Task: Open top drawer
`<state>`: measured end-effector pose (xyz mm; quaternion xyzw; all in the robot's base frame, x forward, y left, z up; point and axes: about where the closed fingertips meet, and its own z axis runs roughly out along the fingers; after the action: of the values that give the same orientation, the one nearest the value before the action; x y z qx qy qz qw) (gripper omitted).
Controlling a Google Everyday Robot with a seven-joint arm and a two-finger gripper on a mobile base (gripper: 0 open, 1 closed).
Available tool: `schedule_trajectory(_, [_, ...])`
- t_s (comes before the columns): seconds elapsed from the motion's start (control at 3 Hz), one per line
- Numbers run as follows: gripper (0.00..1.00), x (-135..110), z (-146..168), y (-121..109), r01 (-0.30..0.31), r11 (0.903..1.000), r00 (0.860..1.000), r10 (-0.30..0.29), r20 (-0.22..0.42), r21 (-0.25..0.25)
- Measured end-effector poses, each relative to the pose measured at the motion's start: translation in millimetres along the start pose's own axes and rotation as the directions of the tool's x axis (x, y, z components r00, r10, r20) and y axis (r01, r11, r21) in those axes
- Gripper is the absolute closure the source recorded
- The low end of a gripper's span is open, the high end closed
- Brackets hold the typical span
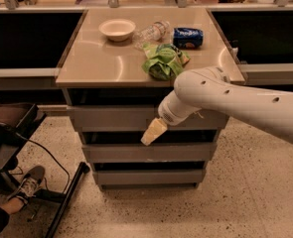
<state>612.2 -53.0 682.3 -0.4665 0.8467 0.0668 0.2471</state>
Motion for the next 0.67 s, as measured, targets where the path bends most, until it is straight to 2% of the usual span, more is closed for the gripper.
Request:
schedule_trajectory(0.33, [0.0, -2.0, 13.6, 1.8, 0.003, 0.9988, 1.0, -0.002, -0.012, 0.049])
schedule_trajectory(0.67, [0.0, 0.7, 51.5, 12.5, 0.095, 0.984, 0.995, -0.09, -0.039, 0.151])
